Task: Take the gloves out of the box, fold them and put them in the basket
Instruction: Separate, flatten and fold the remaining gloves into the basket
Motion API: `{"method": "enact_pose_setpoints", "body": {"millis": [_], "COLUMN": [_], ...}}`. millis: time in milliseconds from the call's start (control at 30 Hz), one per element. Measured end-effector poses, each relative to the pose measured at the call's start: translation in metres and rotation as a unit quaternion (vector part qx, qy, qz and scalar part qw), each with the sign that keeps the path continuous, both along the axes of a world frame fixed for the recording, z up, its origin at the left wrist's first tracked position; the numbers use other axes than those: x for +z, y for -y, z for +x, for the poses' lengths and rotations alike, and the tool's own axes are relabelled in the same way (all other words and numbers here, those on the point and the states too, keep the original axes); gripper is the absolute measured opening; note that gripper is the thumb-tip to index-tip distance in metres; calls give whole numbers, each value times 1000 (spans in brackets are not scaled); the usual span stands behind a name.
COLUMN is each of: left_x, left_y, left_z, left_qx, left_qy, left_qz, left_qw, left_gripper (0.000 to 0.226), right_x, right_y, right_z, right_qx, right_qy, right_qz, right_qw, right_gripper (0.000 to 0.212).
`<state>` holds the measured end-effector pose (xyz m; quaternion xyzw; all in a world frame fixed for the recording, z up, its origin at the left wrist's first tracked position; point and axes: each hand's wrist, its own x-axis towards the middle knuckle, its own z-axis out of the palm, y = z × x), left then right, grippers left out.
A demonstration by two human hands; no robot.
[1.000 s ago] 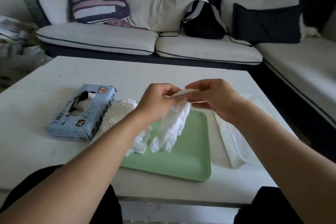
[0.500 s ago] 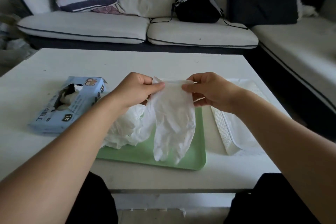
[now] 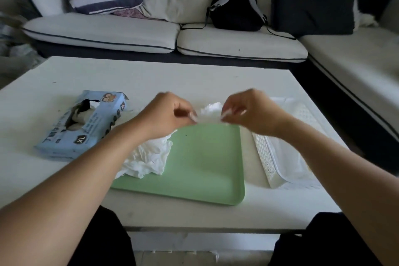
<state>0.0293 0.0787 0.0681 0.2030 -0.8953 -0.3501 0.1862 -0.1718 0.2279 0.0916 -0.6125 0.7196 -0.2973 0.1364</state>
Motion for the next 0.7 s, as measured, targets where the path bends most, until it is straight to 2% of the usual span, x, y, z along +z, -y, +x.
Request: {"method": "enact_pose_setpoints", "body": {"millis": [67, 133, 200, 267, 367, 467, 500, 567, 633, 700], "left_x": [-18, -36, -50, -58, -60, -58, -60, -68, -77, -82], "left_y": [-4, -11, -22, -33, -46, -55, -59, -69, -80, -83], "left_z": [8, 14, 16, 16, 14, 8, 5, 0, -3, -4], "left_qx": [-51, -104, -135, -146, -125, -75, -61, -57, -70, -69], "left_qy": [144, 244, 305, 323, 318, 294, 298, 327, 371, 377], "left_qz": [-7, -34, -62, -85, -137, -189, -207, -233, -237, -225], "left_qw": [988, 963, 941, 931, 930, 934, 930, 914, 895, 896], "left_gripper": [3, 4, 4, 7, 25, 29, 41, 61, 79, 89], "right_x": [-23, -45, -60, -65, -61, -61, -62, -68, -79, -97], "right_y": [-6, -13, -18, -21, -20, -13, -9, -3, 0, 3], "right_z": [7, 19, 29, 34, 39, 39, 37, 38, 41, 44], "right_qx": [81, 155, 193, 204, 202, 153, 130, 105, 112, 121], "right_qy": [-69, -119, -127, -116, -89, -88, -108, -163, -188, -186], "right_qz": [142, 259, 342, 393, 417, 316, 271, 239, 292, 341], "right_qw": [984, 946, 911, 889, 882, 932, 948, 952, 931, 913], "right_gripper": [5, 10, 14, 18, 25, 29, 32, 59, 89, 106]}}
